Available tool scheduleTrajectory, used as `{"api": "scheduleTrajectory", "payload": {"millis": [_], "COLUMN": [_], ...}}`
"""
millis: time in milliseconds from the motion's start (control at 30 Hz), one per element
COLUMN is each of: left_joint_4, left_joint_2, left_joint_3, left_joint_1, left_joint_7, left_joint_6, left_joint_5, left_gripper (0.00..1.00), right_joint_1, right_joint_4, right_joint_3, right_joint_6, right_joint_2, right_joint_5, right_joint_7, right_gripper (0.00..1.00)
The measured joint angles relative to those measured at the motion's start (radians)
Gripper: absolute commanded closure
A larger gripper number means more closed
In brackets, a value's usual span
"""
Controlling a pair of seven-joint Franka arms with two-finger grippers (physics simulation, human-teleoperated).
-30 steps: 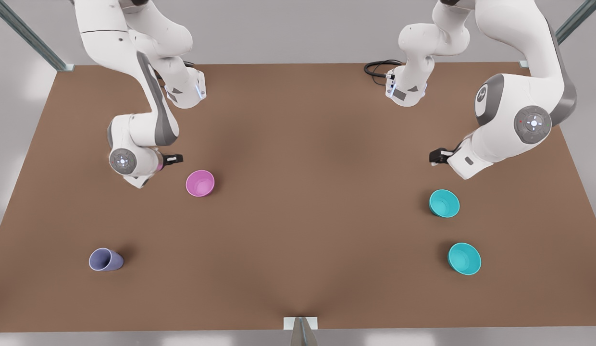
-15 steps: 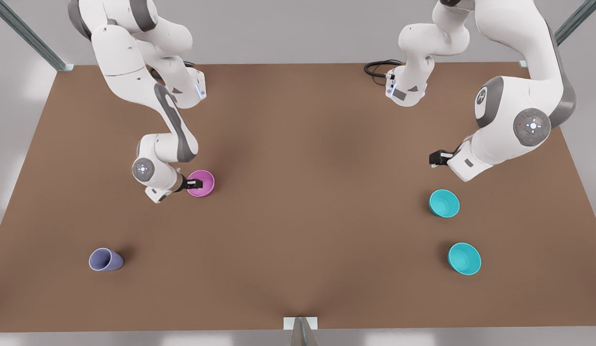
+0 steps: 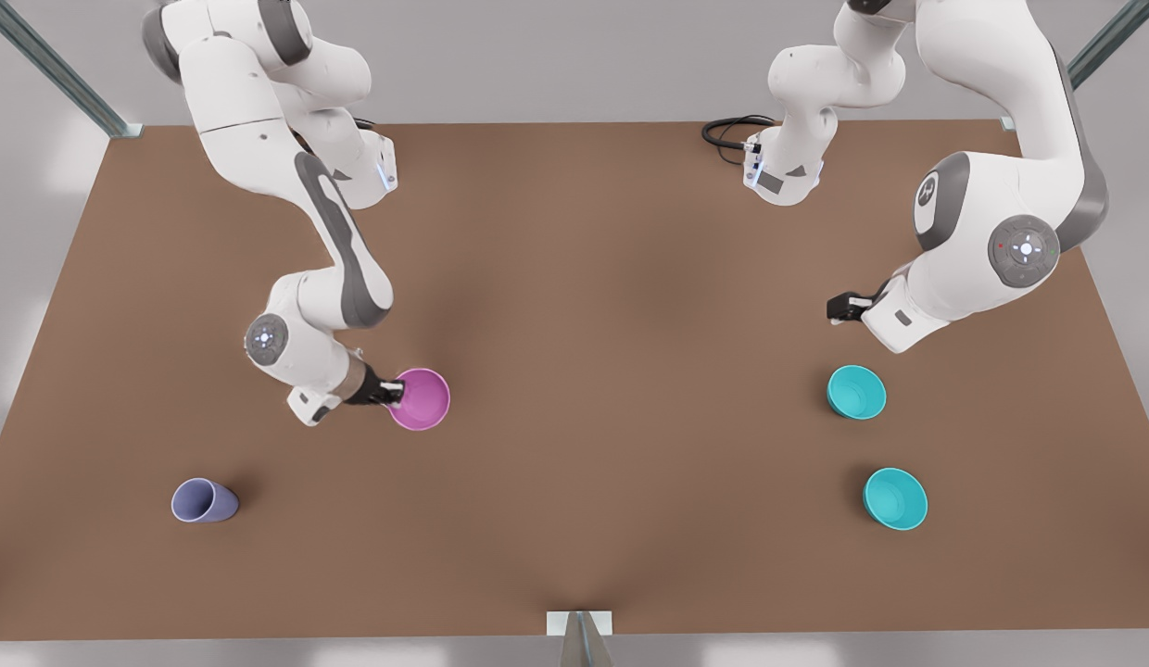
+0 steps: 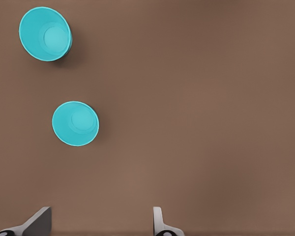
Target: Stack the blue bowl on the pink bowl
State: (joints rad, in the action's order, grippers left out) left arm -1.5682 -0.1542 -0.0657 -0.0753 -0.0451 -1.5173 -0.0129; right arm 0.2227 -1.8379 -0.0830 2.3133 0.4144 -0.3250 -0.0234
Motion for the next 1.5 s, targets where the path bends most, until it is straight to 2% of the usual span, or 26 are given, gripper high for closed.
{"api": "scheduleTrajectory", "payload": {"millis": [100, 200, 300, 433, 467, 500, 567, 667, 733, 800, 867, 1033, 1133, 1233, 1267, 1300, 1333, 1367, 1433, 1500], "left_joint_4": [0.000, 0.000, -0.003, -0.012, -0.013, -0.013, -0.016, -0.108, -0.132, -0.228, -0.286, -0.309, -0.309, -0.310, -0.310, -0.310, -0.310, -0.311, -0.311, -0.310], "left_joint_2": [0.000, -0.001, -0.010, -0.028, -0.039, -0.049, -0.075, -0.126, -0.196, -0.229, -0.255, -0.330, -0.369, -0.406, -0.412, -0.415, -0.417, -0.422, -0.427, -0.424], "left_joint_3": [0.000, 0.001, 0.003, 0.003, 0.003, 0.003, 0.025, 0.169, 0.216, 0.229, 0.232, 0.233, 0.233, 0.233, 0.233, 0.232, 0.232, 0.232, 0.232, 0.231], "left_joint_1": [0.000, 0.000, 0.008, 0.044, 0.048, 0.052, 0.067, 0.100, 0.142, 0.152, 0.149, 0.145, 0.143, 0.144, 0.144, 0.143, 0.141, 0.140, 0.140, 0.140], "left_joint_7": [-0.001, -0.001, -0.002, -0.003, -0.003, -0.003, -0.002, 0.038, 0.080, 0.122, 0.169, 0.266, 0.313, 0.352, 0.364, 0.375, 0.386, 0.396, 0.414, 0.430], "left_joint_6": [0.000, 0.000, -0.001, -0.002, -0.003, -0.006, -0.023, -0.121, -0.197, -0.291, -0.383, -0.551, -0.607, -0.641, -0.649, -0.656, -0.661, -0.665, -0.671, -0.676], "left_joint_5": [0.000, 0.000, 0.000, -0.006, -0.006, -0.006, -0.008, -0.060, -0.111, -0.158, -0.198, -0.249, -0.275, -0.287, -0.290, -0.291, -0.292, -0.293, -0.294, -0.295], "left_gripper": [0.00, 0.00, 0.00, 0.00, 0.00, 0.00, 0.00, 0.00, 0.00, 0.00, 0.00, 0.00, 0.00, 0.00, 0.21, 0.31, 0.51, 0.55, 0.79, 0.79], "right_joint_1": [0.198, 0.330, 0.383, 0.402, 0.403, 0.404, 0.403, 0.356, 0.291, 0.219, 0.105, -0.195, -0.227, -0.230, -0.230, -0.232, -0.236, -0.240, -0.245, -0.244], "right_joint_4": [0.323, 0.528, 0.594, 0.605, 0.605, 0.605, 0.612, 0.621, 0.619, 0.609, 0.607, 0.597, 0.451, 0.397, 0.392, 0.388, 0.387, 0.385, 0.381, 0.380], "right_joint_3": [-0.008, -0.004, -0.002, -0.003, -0.003, -0.003, -0.003, -0.008, -0.010, -0.004, 0.006, 0.020, 0.021, 0.023, 0.024, 0.025, 0.026, 0.026, 0.025, 0.025], "right_joint_6": [-0.065, -0.094, -0.085, -0.053, -0.044, -0.037, -0.025, -0.014, -0.023, -0.085, -0.219, -0.486, -0.599, -0.667, -0.683, -0.698, -0.710, -0.720, -0.737, -0.750], "right_joint_2": [0.211, 0.384, 0.483, 0.537, 0.545, 0.551, 0.551, 0.495, 0.420, 0.348, 0.300, 0.078, -0.148, -0.242, -0.247, -0.248, -0.248, -0.248, -0.248, -0.247], "right_joint_5": [-0.024, -0.008, 0.026, 0.043, 0.046, 0.049, 0.051, 0.045, 0.044, 0.053, 0.155, 0.400, 0.437, 0.426, 0.421, 0.418, 0.413, 0.408, 0.402, 0.395], "right_joint_7": [-0.088, -0.204, -0.312, -0.432, -0.458, -0.484, -0.531, -0.593, -0.627, -0.633, -0.593, -0.378, -0.262, -0.182, -0.160, -0.139, -0.119, -0.100, -0.065, -0.034], "right_gripper": [0.79, 0.79, 0.79, 0.79, 0.53, 0.00, 0.00, 0.00, 0.00, 0.00, 0.00, 0.00, 0.00, 0.00, 0.00, 0.00, 0.00, 0.00, 0.00, 0.00]}}
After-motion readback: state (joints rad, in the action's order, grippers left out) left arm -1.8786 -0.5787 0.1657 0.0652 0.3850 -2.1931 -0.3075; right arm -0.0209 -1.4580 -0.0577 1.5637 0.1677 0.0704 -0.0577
